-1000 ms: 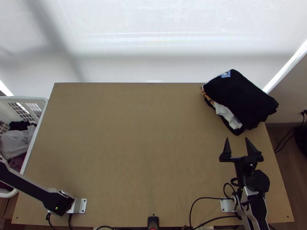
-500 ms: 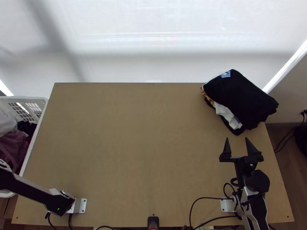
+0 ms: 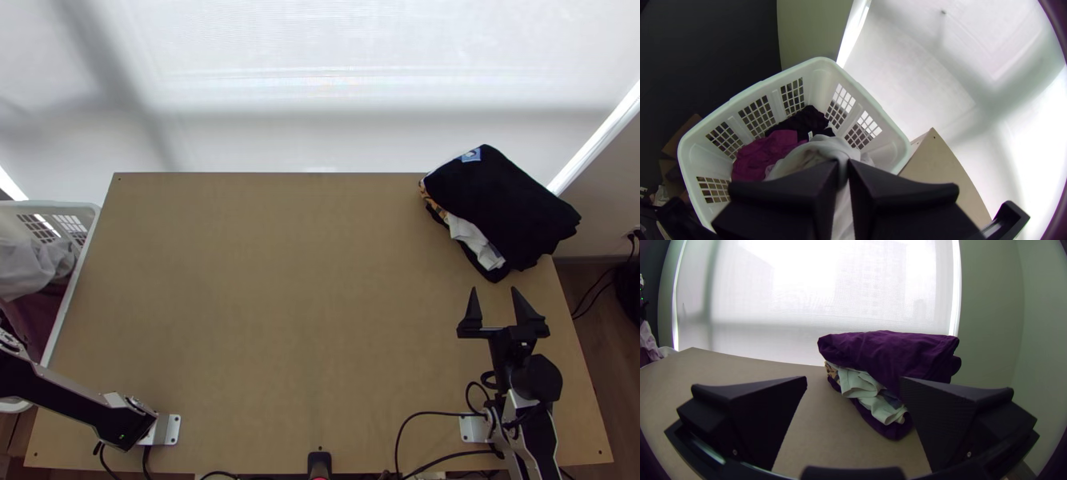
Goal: Fold the t-shirt
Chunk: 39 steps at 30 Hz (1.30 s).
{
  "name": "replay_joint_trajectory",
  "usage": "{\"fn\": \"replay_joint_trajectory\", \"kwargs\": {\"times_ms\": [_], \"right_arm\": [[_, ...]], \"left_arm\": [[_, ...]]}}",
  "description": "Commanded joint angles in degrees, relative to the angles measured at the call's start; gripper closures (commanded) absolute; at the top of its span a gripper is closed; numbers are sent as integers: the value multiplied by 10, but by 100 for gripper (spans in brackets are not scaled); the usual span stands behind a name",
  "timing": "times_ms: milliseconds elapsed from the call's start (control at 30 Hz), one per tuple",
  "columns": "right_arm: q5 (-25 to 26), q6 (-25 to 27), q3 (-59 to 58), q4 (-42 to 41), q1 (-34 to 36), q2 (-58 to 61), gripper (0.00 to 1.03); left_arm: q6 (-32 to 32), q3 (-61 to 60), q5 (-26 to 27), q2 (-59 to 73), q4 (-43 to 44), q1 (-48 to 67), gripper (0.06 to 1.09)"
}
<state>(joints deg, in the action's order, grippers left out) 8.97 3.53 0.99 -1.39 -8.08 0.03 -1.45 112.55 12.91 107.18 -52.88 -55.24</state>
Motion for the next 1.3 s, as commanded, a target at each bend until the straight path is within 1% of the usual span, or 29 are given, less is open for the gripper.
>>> {"fn": "replay_joint_trajectory", "kwargs": {"times_ms": [0, 167, 233, 300, 333, 400, 433, 533, 567, 667, 833, 900, 933, 1267], "right_arm": [[0, 10, -7, 2, 3, -2, 5], [-1, 10, -7, 2, 3, -2, 5], [0, 10, -7, 2, 3, -2, 5], [0, 10, -7, 2, 3, -2, 5], [0, 10, -7, 2, 3, -2, 5], [0, 10, -7, 2, 3, -2, 5], [0, 10, -7, 2, 3, -2, 5], [0, 10, -7, 2, 3, -2, 5], [0, 10, -7, 2, 3, -2, 5], [0, 10, -7, 2, 3, -2, 5], [0, 10, -7, 2, 3, -2, 5], [0, 10, -7, 2, 3, -2, 5], [0, 10, -7, 2, 3, -2, 5], [0, 10, -7, 2, 3, -2, 5]], "left_arm": [[14, -8, 8, -27, -12, 7, 65], [25, -26, 9, -28, -17, 8, 61], [23, -26, 10, -28, -13, 5, 55], [19, -28, 8, -19, 15, -4, 43], [14, -25, 9, -7, 23, -11, 41], [9, -17, 9, 22, 30, -22, 40], [5, -8, 7, 43, 38, -29, 36], [27, 28, 8, 94, -25, -31, 26], [38, 35, 8, 109, -45, -31, 24], [55, 54, 8, 154, -93, -33, 24], [64, 107, 5, 238, -159, -44, 24], [72, 107, 5, 255, -160, -47, 23], [77, 107, 5, 262, -160, -48, 20], [105, 106, -4, 342, -142, -55, 20]]}}
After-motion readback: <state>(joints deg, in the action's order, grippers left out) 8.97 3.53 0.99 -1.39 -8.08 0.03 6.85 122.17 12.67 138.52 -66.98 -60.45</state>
